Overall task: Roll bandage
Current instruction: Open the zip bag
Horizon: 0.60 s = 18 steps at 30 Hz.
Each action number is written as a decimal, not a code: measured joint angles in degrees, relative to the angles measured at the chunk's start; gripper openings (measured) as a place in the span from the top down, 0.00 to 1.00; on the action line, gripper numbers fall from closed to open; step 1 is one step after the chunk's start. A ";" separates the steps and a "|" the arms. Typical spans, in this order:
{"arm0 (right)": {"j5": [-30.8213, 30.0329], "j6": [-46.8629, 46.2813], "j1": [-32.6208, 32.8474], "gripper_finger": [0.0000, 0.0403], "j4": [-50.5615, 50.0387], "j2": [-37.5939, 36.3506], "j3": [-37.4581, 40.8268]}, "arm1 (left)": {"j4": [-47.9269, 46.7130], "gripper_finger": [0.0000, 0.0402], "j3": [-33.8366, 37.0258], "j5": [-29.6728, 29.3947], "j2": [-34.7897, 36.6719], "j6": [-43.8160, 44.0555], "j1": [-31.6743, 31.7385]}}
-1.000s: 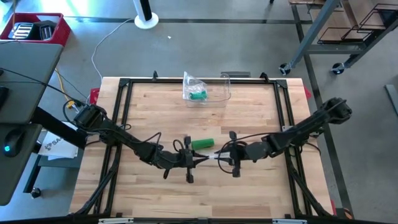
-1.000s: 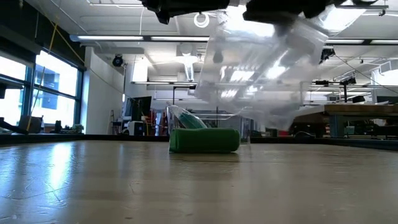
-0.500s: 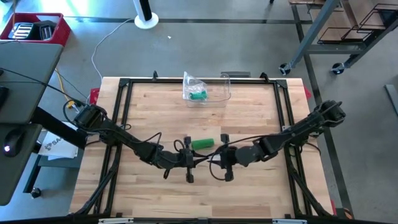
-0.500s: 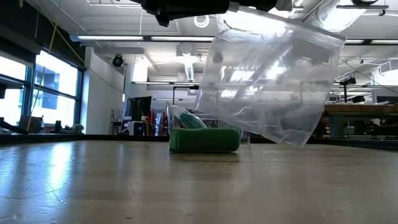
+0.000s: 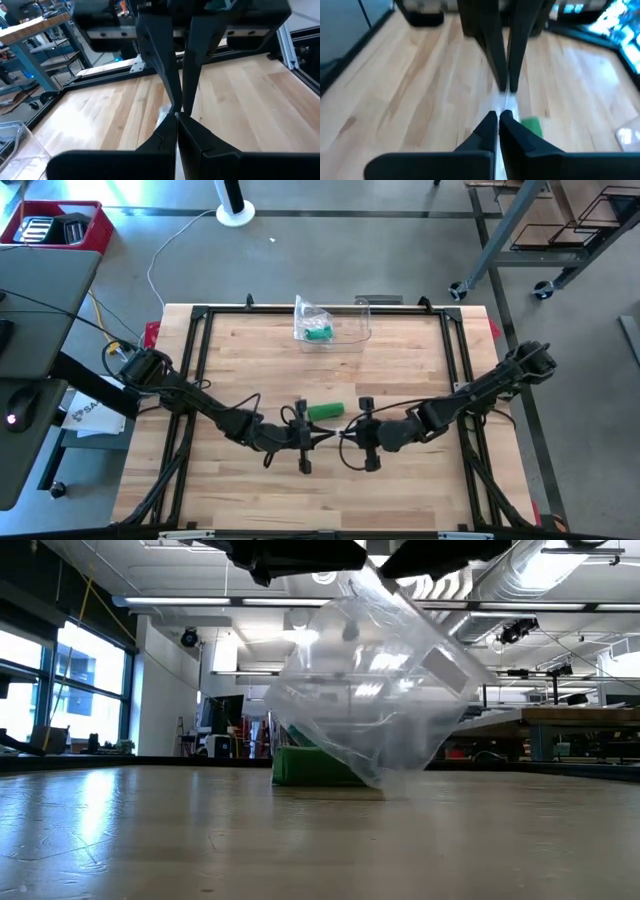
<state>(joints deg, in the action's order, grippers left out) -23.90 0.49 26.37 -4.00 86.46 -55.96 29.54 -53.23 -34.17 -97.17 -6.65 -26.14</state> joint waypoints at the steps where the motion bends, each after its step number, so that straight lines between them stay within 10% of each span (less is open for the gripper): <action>1: 0.02 -0.68 0.02 0.99 -1.17 0.01 0.04 | 0.00 1.00 0.00 -0.17 0.00 -0.30 -0.12; 18: -3.28 -18.52 3.93 1.00 -24.16 -2.74 0.17 | 0.06 1.00 -0.06 -2.52 0.09 -1.55 -1.03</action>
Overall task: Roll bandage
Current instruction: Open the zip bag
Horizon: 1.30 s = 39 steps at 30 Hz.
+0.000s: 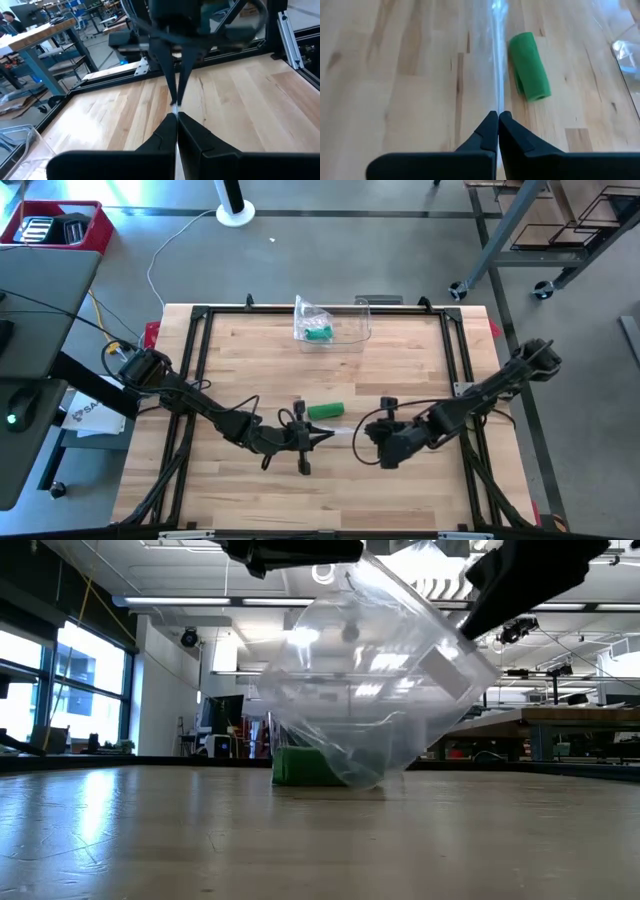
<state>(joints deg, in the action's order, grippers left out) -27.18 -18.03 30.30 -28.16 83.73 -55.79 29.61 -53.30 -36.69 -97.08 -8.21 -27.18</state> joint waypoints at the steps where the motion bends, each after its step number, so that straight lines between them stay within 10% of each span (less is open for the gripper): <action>1: -0.02 -0.82 0.24 1.00 -0.63 -0.87 0.00 | 0.00 1.00 0.00 0.00 0.02 0.00 0.00; 8: -0.15 -7.96 1.65 1.00 -7.65 -6.28 0.02 | -0.07 1.00 0.00 0.00 0.07 0.00 0.00; 22: -1.71 3.97 -1.11 0.73 12.88 0.04 0.39 | -0.17 1.00 0.00 0.22 0.07 0.02 0.00; 39: 1.32 -2.63 -1.39 0.89 0.08 0.69 0.44 | -0.24 1.00 0.00 0.28 0.07 0.02 0.02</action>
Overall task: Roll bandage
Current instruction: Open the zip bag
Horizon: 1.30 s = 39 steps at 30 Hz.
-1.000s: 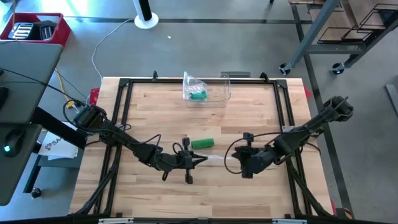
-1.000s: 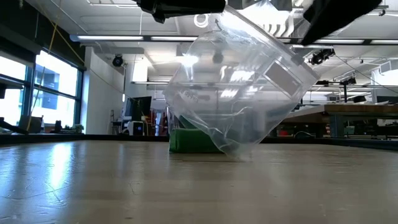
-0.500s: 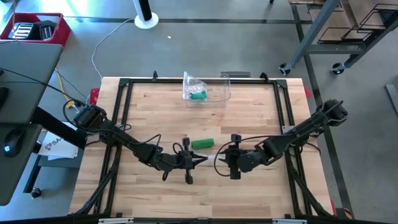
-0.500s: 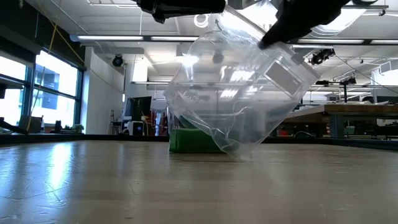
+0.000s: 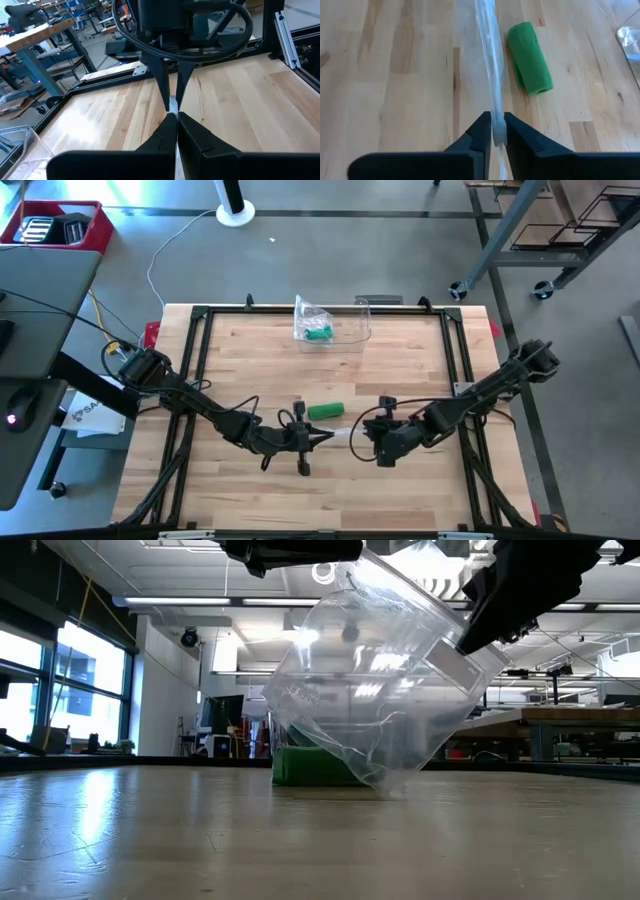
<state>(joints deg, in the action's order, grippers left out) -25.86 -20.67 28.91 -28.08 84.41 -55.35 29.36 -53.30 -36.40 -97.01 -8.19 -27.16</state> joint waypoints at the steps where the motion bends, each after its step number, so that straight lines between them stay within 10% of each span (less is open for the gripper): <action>1: -0.01 0.07 0.00 0.90 -0.01 -0.21 0.00 | 0.00 1.00 0.00 0.00 0.00 0.00 0.02; 17: 1.85 6.13 -0.39 0.69 10.28 -3.90 -0.09 | 0.02 1.00 0.00 0.18 0.00 0.00 0.02; 39: 2.43 12.17 -2.29 0.79 13.03 -2.91 -0.09 | 0.02 1.00 0.00 0.46 -0.04 0.00 0.02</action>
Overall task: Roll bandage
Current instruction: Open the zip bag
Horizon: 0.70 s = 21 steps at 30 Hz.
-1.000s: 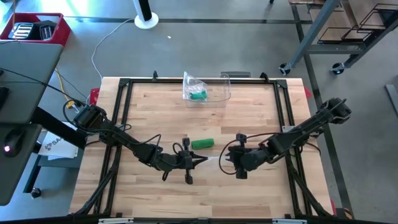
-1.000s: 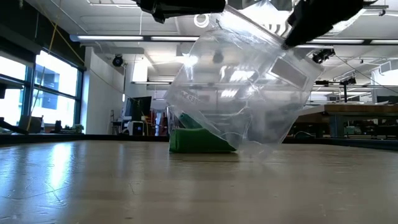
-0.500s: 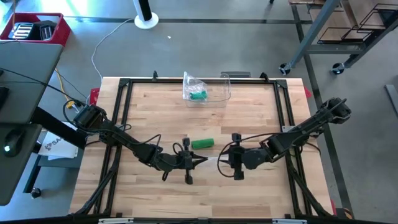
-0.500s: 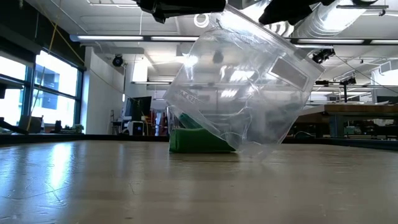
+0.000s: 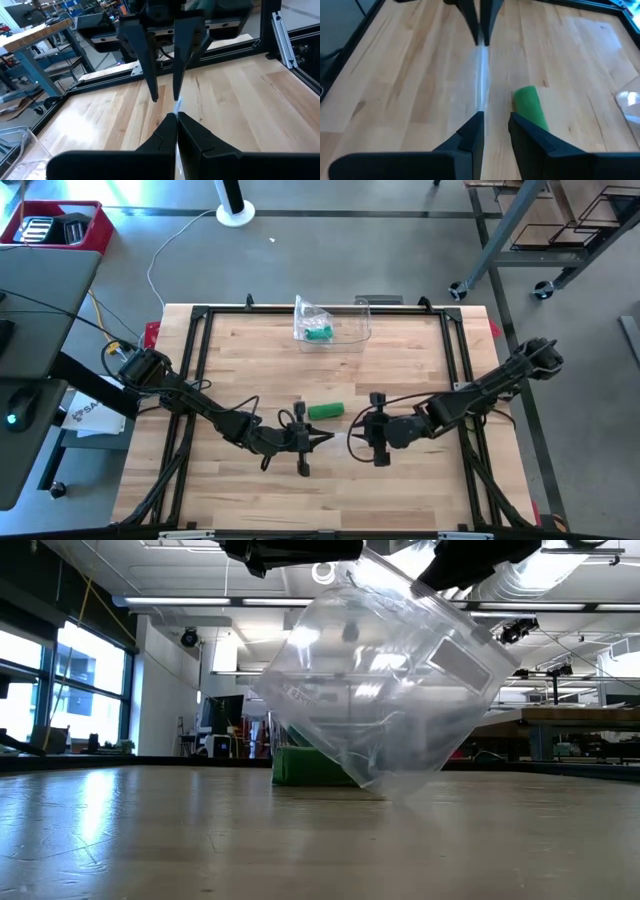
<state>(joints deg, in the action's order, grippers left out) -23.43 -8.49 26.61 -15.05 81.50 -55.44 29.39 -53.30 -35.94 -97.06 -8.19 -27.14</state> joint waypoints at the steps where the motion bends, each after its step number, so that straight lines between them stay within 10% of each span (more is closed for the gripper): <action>1: 0.09 0.03 0.01 0.79 0.02 0.10 0.00 | 0.00 1.00 0.00 0.02 -0.02 0.00 0.00; 21: 2.02 2.01 -0.48 0.79 2.46 0.01 0.00 | 0.00 1.00 0.00 0.87 -0.02 0.00 0.07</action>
<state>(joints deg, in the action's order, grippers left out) -21.41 -6.48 26.13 -12.59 81.51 -55.44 29.39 -53.30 -35.07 -97.08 -8.19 -27.07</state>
